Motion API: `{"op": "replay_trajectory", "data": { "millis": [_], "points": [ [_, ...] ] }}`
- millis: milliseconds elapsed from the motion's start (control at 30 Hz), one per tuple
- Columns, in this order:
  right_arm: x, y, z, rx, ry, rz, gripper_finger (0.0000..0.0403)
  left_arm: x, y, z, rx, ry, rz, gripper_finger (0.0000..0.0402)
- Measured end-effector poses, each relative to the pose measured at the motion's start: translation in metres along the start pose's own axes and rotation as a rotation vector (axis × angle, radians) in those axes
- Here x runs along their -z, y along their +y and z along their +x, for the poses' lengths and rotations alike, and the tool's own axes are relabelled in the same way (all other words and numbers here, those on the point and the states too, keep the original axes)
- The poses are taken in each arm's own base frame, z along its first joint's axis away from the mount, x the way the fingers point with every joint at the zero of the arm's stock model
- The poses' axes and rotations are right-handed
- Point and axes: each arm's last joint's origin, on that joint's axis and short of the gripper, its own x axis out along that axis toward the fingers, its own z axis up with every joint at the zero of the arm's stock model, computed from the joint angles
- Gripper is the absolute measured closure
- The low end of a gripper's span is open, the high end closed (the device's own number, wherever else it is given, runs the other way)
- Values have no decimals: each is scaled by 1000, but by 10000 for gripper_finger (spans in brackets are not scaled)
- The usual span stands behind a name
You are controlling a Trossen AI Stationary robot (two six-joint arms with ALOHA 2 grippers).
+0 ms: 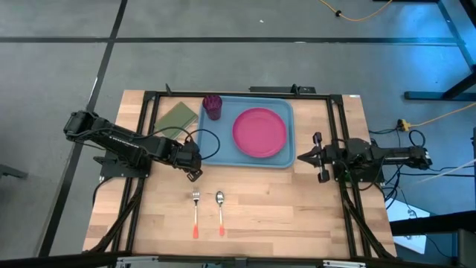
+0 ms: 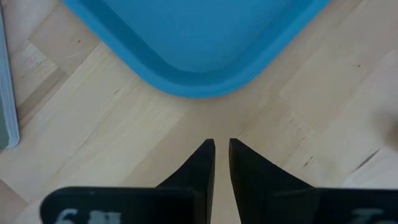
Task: Pick and place plate/cup/fork/spoon on tray
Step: Put the orange fork below the purple cup on the blue tray
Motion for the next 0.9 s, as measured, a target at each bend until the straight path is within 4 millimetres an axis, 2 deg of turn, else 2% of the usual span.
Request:
{"op": "replay_trajectory", "data": {
  "millis": [233,700,900],
  "points": [
    [0,0,0,0,-1,130,386,0,0,0,0,0,0,360],
    [0,0,0,1,-1,129,386,-1,1,0,-18,-24,4,360],
    [0,0,0,1,-1,129,386,-2,1,0,-55,-64,91,360]
  ]
}}
